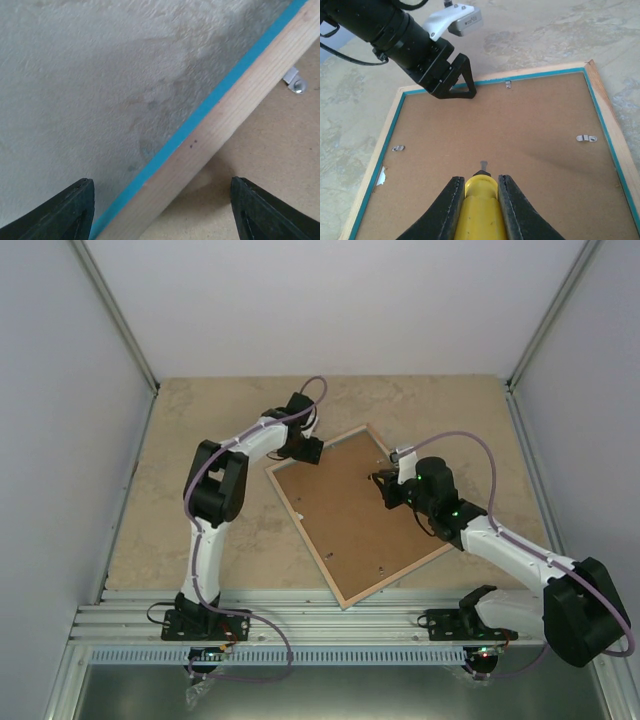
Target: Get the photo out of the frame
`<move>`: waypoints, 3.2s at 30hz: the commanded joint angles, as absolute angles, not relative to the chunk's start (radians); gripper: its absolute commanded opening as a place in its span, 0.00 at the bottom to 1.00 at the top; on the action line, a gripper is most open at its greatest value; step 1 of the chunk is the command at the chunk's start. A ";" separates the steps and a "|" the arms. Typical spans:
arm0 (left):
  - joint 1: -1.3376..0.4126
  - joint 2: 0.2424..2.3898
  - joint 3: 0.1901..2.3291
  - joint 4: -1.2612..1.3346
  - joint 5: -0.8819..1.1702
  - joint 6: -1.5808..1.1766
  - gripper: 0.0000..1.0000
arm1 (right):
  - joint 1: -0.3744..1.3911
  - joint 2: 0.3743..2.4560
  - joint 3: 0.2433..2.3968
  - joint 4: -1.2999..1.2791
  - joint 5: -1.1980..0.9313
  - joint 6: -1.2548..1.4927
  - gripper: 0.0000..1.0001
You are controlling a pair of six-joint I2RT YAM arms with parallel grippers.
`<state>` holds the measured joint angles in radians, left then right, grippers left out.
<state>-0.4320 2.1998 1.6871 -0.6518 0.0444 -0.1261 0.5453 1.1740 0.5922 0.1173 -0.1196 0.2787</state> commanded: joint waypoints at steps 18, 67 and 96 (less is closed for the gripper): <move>-0.409 2.247 1.721 -0.670 0.126 -0.124 0.36 | 0.541 1.153 0.607 0.074 -0.123 0.291 0.00; -0.543 1.652 0.957 -0.536 0.158 -0.695 0.31 | 0.724 1.537 0.825 0.234 -0.242 0.294 0.00; -0.513 1.731 1.006 -0.544 0.184 -0.621 0.18 | 0.762 1.737 0.917 0.310 -0.271 0.315 0.00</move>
<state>-0.5148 1.7267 1.0080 -0.5388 0.1776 -0.6365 0.7551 1.7153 0.8898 0.2768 -0.2592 0.3073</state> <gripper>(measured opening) 0.186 0.175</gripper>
